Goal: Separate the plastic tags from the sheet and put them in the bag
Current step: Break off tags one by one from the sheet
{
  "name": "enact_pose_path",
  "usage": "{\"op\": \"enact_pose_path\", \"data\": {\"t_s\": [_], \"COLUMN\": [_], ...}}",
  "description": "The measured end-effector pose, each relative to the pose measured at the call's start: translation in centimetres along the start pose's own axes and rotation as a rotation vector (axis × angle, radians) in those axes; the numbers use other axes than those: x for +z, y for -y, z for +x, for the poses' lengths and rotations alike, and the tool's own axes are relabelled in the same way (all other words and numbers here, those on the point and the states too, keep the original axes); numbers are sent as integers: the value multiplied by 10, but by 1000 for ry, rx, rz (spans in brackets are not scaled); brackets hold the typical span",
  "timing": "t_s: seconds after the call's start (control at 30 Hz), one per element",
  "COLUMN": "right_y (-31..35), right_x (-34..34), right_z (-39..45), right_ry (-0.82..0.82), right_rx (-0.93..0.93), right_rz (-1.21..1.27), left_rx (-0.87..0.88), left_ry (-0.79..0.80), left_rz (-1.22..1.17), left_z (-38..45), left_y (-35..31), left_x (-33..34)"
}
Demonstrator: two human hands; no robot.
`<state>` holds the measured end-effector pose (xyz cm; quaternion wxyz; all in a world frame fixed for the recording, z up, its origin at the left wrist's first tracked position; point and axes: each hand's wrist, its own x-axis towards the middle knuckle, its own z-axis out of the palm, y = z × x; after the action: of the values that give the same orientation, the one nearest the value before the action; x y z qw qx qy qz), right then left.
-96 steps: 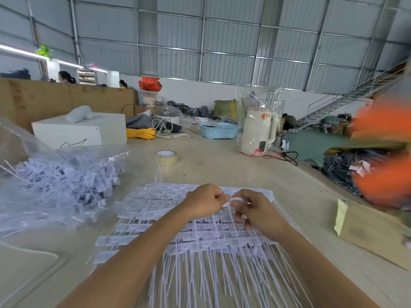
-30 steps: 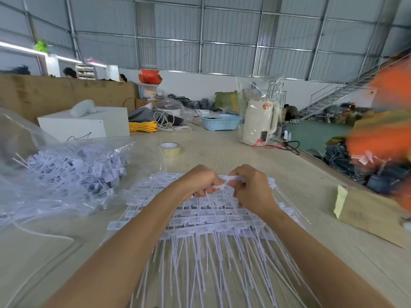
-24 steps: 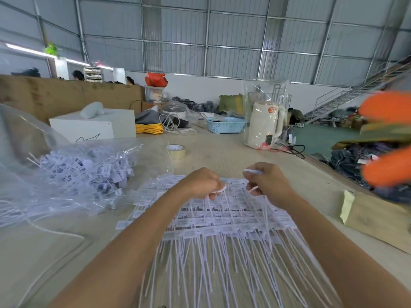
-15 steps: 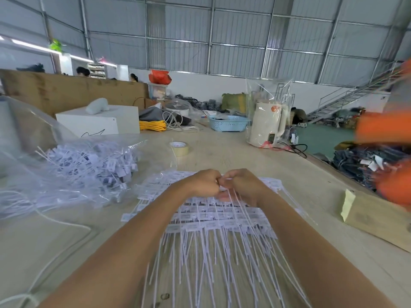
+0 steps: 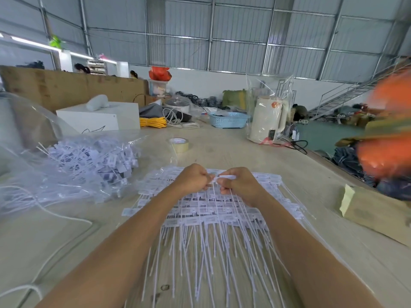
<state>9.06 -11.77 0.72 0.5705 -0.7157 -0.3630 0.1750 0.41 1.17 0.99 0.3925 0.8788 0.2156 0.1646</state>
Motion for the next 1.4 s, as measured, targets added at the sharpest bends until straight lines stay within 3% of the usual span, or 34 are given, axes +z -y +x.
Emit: {"op": "enact_pose_path", "data": {"t_s": [0.3, 0.5, 0.53, 0.67, 0.77, 0.87, 1.0, 1.17, 1.3, 1.4], "right_y": [-4, -3, -3, 7, 13, 15, 16, 12, 10, 10], "right_x": [10, 6, 0, -29, -45, -39, -17, -2, 3, 3], "right_z": [1, 0, 0, -2, -6, -7, -8, -7, -9, -8], "right_ry": [-139, -234, -259, -323, -265, -180, -66, -81, -66, -102], "right_rx": [-49, -265, -246, -24, 38, 51, 60, 20, 94, 34], "right_rz": [-104, -379, -323, 310, 475, 456, 252, -16, 173, 141], "left_rx": [-94, -187, -179, -57, -53, -10, 59, 165, 179, 158], "left_ry": [-2, 62, 58, 7, 93, 130, 152, 92, 40, 38], "left_rz": [-159, -390, -385, -191, -154, -76, 19, 50, -21, -36], "left_z": [-3, -7, -8, -10, -12, -8, -6, -5, -2, -2], "left_y": [-6, -7, -7, -7, -10, -16, -21, -21, -19, -16], "left_x": [0, -11, -14, -14, -9, -7, -6, -3, -7, -10]}}
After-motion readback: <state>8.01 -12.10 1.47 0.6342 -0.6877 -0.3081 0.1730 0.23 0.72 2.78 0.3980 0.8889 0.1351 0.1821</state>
